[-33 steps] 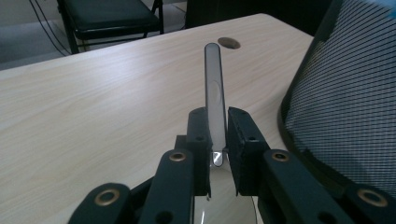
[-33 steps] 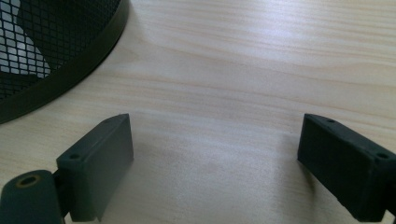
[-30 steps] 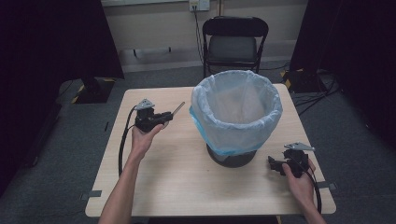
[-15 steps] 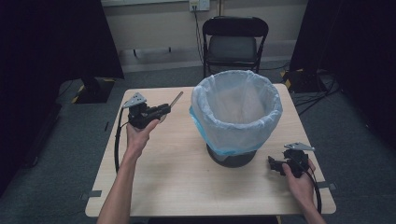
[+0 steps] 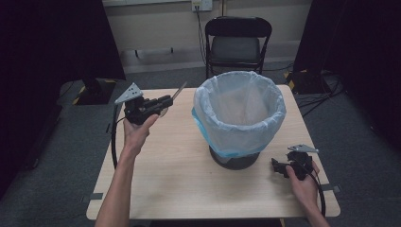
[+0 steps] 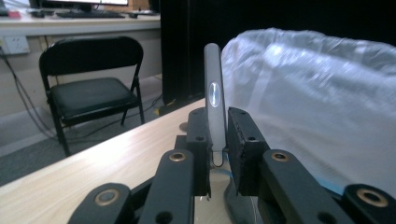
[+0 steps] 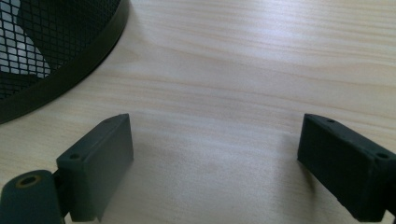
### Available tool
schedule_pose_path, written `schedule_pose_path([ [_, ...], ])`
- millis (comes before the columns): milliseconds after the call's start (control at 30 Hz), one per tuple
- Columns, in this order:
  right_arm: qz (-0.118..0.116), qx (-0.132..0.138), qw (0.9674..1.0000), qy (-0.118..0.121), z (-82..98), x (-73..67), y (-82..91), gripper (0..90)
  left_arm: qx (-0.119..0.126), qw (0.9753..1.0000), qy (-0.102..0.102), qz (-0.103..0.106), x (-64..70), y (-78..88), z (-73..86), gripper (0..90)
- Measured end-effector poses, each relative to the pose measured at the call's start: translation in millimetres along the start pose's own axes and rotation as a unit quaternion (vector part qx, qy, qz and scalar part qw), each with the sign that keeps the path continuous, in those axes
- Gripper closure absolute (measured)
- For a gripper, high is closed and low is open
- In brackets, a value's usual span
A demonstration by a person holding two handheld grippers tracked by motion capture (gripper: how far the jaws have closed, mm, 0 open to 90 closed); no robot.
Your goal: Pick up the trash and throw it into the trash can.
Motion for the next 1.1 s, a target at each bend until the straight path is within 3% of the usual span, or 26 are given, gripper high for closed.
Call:
schedule_pose_path([
  [433,0.0,0.0,1.0,0.0,0.0,0.0,0.0,9.5,0.038,0.9987,-0.005,0.034,20.6,7.0,-36.9,80.0],
  [567,0.0,0.0,1.0,0.0,0.0,0.0,0.0,9.6,0.052,0.9974,-0.006,0.049,34.4,5.8,-46.2,80.0],
  [667,0.0,0.0,1.0,0.0,0.0,0.0,0.0,9.5,0.061,0.9956,-0.011,0.071,54.0,2.1,-55.5,80.0],
  [833,0.0,0.0,1.0,0.0,0.0,0.0,0.0,9.6,0.06,0.9939,-0.021,0.09,68.8,-4.4,-64.7,80.0],
  [1000,0.0,0.0,1.0,0.0,0.0,0.0,0.0,9.5,0.048,0.9915,-0.026,0.118,87.9,-21.8,-72.8,80.0],
  [1100,0.0,0.0,1.0,0.0,0.0,0.0,0.0,9.5,0.043,0.991,-0.029,0.123,93.3,-28.5,-73.4,80.0],
])
Point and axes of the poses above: each handheld gripper's, and its own axes: y roughly backward along the jaws, z roughly out of its underside, x roughly to its right, the point moved 7 cm from there along -y, roughly forward along the jaws, and after that the axes turned 7 degrees about -z, right-handed, at the moved point
